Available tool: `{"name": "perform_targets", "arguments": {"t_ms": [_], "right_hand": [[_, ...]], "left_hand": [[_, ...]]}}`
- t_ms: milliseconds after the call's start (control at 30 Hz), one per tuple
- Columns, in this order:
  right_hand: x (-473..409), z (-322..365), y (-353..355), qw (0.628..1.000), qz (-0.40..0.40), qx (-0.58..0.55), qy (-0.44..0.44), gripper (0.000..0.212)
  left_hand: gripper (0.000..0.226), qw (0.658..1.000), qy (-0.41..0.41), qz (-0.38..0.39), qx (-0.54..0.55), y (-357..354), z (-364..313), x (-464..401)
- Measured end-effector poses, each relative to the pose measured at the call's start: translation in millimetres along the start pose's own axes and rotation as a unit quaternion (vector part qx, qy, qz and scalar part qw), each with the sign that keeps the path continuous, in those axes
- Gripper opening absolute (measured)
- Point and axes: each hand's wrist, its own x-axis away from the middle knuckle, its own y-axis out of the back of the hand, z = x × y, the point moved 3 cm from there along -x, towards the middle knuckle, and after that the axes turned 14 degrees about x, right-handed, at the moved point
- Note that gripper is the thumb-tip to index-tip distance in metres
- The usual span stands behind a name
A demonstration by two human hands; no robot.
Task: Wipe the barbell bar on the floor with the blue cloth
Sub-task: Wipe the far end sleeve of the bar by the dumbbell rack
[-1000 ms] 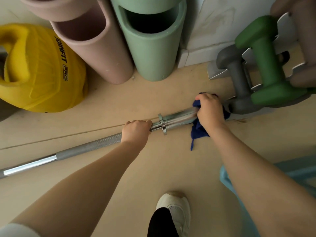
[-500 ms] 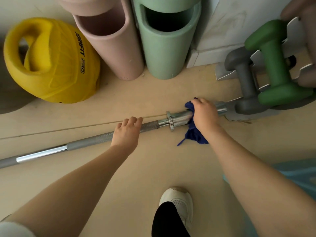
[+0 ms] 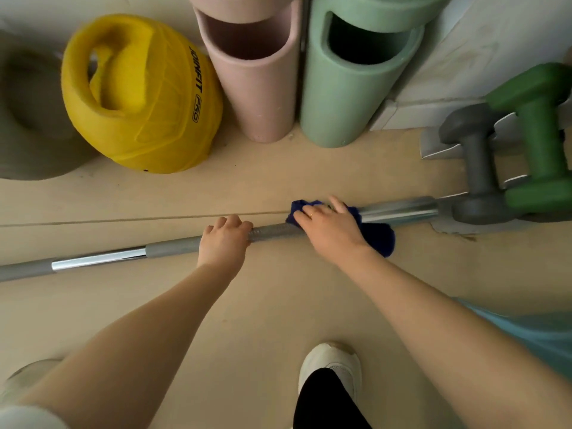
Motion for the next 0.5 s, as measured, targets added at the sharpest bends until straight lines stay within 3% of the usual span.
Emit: {"name": "perform_targets", "arguments": {"t_ms": [133,233,333,367,433,500], "right_hand": [[-13.9,-9.3,8.6,0.994,0.026,0.006,-0.102,0.01],[-3.2,15.9,12.3,0.996,-0.024,-0.002,-0.082,0.023],[0.5,2.9,14.7,0.983,-0.048,-0.169,-0.054,0.033],[1.3,-9.7,12.7,0.968,-0.041,-0.233,-0.084,0.032],[7.7,-38.2,16.9,0.915,-0.116,-0.325,-0.211,0.037],[20.1,-65.5,14.7,0.86,-0.177,-0.339,-0.339,0.037]], "left_hand": [[0.026,1.0,-0.006,0.007,-0.008,1.1,-2.0,-4.7],[0.027,1.0,-0.006,0.003,-0.014,0.9,-2.3,-2.8],[0.027,1.0,-0.008,-0.002,-0.015,-1.2,-1.6,-0.1],[0.027,1.0,-0.007,-0.003,-0.015,-1.7,-1.5,1.0],[0.028,1.0,0.002,-0.005,-0.011,-2.4,-1.8,2.6],[0.031,1.0,0.017,-0.006,0.0,-2.8,-5.1,3.5]]}}
